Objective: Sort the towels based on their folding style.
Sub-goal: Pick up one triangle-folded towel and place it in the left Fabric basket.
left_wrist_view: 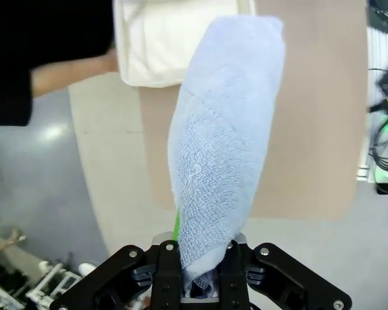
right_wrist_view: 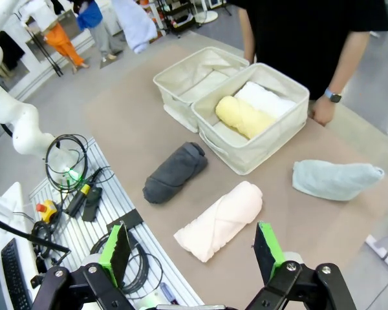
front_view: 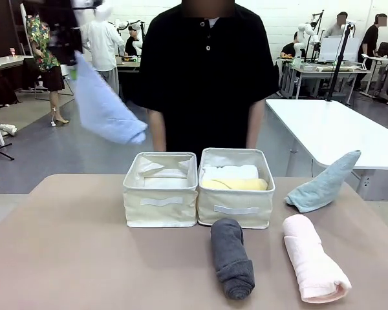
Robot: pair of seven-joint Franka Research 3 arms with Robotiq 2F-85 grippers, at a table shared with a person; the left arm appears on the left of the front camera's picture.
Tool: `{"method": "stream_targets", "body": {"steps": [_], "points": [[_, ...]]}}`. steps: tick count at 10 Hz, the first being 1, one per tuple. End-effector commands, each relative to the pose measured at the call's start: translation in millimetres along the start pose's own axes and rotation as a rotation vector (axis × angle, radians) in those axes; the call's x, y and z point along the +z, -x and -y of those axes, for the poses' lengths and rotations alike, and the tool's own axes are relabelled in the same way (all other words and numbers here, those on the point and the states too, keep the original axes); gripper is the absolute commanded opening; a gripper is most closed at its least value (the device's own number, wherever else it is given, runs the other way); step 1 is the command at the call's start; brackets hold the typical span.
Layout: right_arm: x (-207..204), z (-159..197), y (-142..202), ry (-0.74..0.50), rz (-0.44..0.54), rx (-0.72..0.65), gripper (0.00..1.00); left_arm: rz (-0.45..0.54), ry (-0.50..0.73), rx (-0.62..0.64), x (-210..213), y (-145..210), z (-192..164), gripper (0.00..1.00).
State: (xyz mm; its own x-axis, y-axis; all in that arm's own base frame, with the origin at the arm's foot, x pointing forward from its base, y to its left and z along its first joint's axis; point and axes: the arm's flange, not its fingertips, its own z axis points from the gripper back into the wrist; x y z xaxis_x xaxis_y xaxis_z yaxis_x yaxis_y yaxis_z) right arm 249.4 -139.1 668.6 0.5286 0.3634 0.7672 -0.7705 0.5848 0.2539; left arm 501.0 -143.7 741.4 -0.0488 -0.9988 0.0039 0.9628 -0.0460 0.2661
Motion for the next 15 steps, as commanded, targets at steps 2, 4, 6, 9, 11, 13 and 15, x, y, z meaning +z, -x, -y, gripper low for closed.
{"method": "stream_targets", "body": {"steps": [2,4,6,9,11,13,15], "points": [[-1.1,0.0,-0.2,-0.024,0.028,0.016,1.00,-0.062,-0.116,0.070,-27.4,-53.6,-14.3,0.16],[-1.1,0.0,-0.2,-0.024,0.028,0.016,1.00,-0.079,-0.082,0.129,-66.1,-80.6,-19.2,0.16],[-1.1,0.0,-0.2,-0.024,0.028,0.016,1.00,-0.050,0.012,0.171,-102.5,-90.3,-15.8,0.16],[-1.1,0.0,-0.2,-0.024,0.028,0.016,1.00,-0.070,0.095,0.187,-136.9,-103.3,-16.9,0.16],[-1.1,0.0,-0.2,-0.024,0.028,0.016,1.00,-0.074,0.133,0.198,-149.5,-114.0,-18.0,0.16],[-1.1,0.0,-0.2,-0.024,0.028,0.016,1.00,-0.065,0.196,0.211,-160.7,-120.5,-21.3,0.16],[-1.1,0.0,-0.2,-0.024,0.028,0.016,1.00,-0.037,0.258,0.255,-175.7,-119.0,-30.0,0.16]]}}
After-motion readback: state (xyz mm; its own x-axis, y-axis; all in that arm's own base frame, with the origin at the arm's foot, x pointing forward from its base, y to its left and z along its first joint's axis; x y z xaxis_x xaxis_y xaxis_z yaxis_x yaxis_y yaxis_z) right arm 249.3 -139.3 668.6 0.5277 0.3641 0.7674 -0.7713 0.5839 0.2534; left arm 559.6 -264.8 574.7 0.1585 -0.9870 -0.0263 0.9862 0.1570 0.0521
